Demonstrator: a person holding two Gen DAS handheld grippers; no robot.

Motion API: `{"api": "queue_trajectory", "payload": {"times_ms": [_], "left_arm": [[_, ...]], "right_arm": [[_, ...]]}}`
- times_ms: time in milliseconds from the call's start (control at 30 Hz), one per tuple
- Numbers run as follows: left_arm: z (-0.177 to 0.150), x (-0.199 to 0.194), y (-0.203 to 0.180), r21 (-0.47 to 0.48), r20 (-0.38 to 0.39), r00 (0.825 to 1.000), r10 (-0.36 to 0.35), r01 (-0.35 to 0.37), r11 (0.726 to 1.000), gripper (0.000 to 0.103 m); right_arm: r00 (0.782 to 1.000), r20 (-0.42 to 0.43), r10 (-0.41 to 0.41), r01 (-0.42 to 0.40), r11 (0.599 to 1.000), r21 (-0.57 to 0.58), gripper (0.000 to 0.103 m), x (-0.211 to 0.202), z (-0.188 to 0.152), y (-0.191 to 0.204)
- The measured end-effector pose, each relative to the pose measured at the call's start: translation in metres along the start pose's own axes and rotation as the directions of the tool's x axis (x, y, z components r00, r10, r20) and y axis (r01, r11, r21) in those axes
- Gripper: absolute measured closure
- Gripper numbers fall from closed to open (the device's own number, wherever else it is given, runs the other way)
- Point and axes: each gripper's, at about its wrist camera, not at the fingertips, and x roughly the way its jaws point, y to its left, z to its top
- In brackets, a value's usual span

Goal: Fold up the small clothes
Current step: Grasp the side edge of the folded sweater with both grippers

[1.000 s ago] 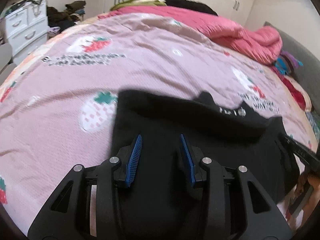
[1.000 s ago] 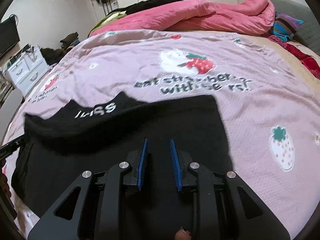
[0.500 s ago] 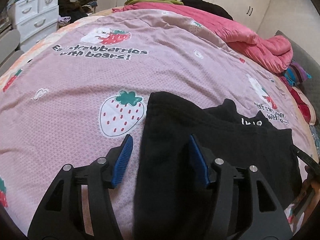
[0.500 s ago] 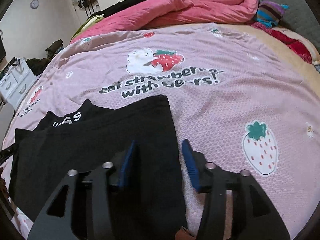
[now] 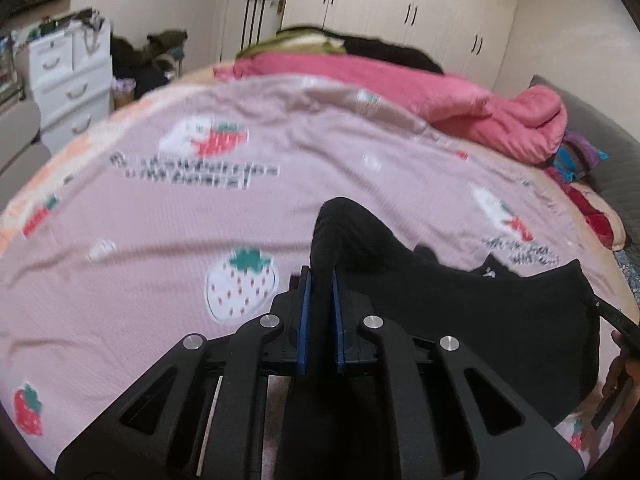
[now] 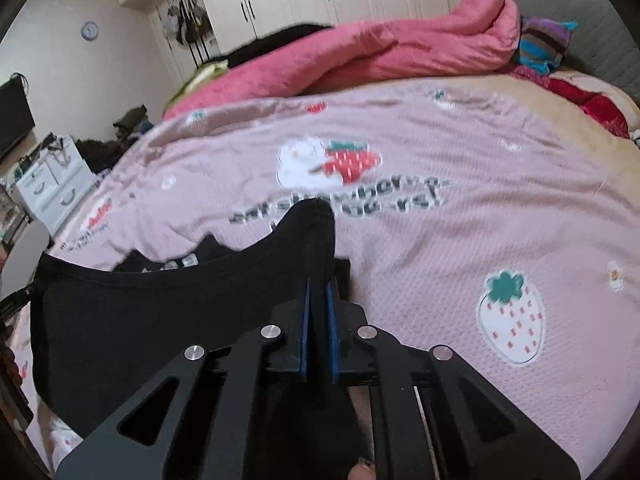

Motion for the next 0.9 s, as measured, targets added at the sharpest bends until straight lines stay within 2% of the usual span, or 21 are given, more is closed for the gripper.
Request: {"api": "queue_trajectory", "payload": {"times_ms": [133,267,433,900], "left_arm": [[0.004,0.002,0.005,-0.021,0.024,1.0,0.009,-0.009,1.0,0.099],[-0.002,0.022,0.013,-0.052,-0.024,0.999,0.028,-0.03,0.998,0.099],[-0.012,0.041,0.016,-0.043,-0.072,0.996,0.052,-0.055,0.998,0.099],[-0.018,0.042,0.015,-0.024,-0.099,0.993,0.061,-0.063,0.998,0.098]], "right_arm": [[0.999,0.048,-0.006,0.006,1.0,0.0,0.096,0.0,0.009,0.002],[0.999,0.008,-0.045,0.045,0.999,-0.005,0.096,0.022,0.004,0.002],[0.994,-0.048,-0.102,0.102,0.995,-0.004,0.096,0.04,-0.005,-0.003],[0.988,-0.036,-0.149,0.147,0.987,-0.07,0.096,0.036,-0.013,0.006]]}}
